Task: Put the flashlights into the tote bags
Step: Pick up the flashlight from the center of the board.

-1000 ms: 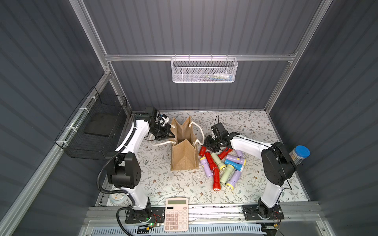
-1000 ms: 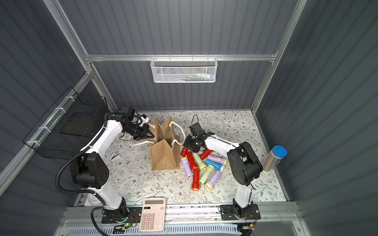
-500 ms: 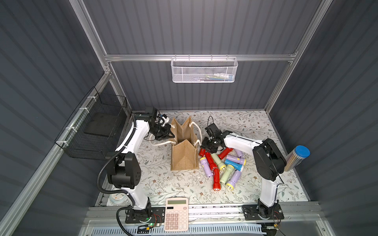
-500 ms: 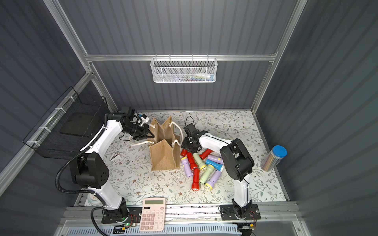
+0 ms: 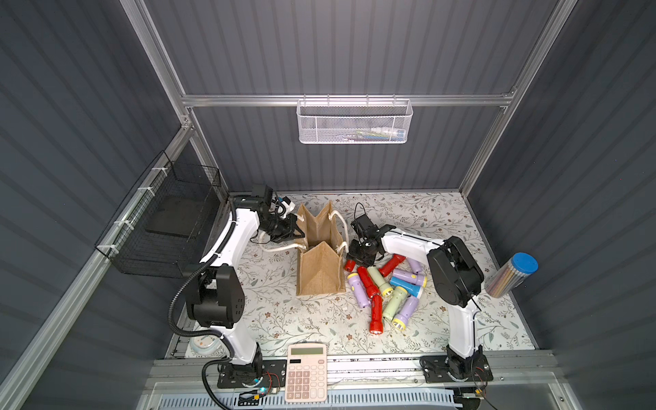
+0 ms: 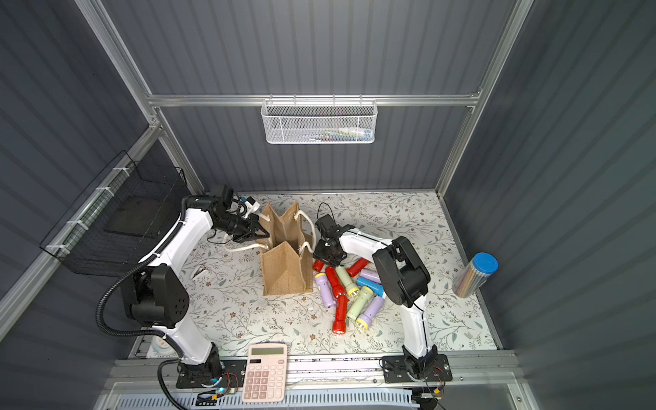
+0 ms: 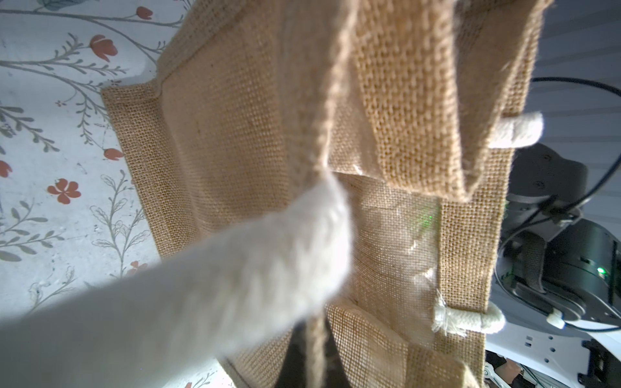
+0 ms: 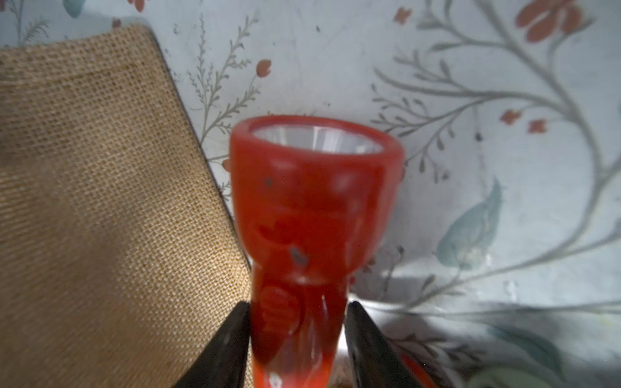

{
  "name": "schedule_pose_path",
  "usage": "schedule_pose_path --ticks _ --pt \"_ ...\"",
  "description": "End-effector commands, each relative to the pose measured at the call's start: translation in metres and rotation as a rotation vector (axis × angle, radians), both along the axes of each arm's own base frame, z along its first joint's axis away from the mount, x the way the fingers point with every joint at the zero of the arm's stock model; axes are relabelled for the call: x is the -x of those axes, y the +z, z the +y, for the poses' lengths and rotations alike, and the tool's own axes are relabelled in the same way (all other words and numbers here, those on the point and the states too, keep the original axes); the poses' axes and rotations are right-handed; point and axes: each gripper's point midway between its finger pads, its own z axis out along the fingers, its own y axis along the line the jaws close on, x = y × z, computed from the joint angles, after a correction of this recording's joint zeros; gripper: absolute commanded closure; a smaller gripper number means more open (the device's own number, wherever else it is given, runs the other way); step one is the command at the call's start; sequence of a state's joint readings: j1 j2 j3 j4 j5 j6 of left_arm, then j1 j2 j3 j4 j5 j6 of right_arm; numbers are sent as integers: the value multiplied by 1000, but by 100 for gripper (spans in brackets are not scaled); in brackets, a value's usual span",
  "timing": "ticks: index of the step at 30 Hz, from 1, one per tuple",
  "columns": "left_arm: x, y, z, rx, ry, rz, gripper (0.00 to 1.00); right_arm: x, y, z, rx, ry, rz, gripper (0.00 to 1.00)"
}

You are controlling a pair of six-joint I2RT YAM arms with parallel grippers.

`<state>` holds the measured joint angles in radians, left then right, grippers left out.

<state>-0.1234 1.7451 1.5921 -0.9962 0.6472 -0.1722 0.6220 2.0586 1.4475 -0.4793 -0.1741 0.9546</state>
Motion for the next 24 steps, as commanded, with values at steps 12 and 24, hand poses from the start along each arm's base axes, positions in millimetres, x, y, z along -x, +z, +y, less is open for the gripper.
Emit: schedule_pose_path --ticks 12,24 --pt "3 9 -2 40 -3 -35 100 13 -28 -14 112 33 80 57" --pt "2 10 -1 29 5 -35 100 4 -24 -28 145 34 37 78"
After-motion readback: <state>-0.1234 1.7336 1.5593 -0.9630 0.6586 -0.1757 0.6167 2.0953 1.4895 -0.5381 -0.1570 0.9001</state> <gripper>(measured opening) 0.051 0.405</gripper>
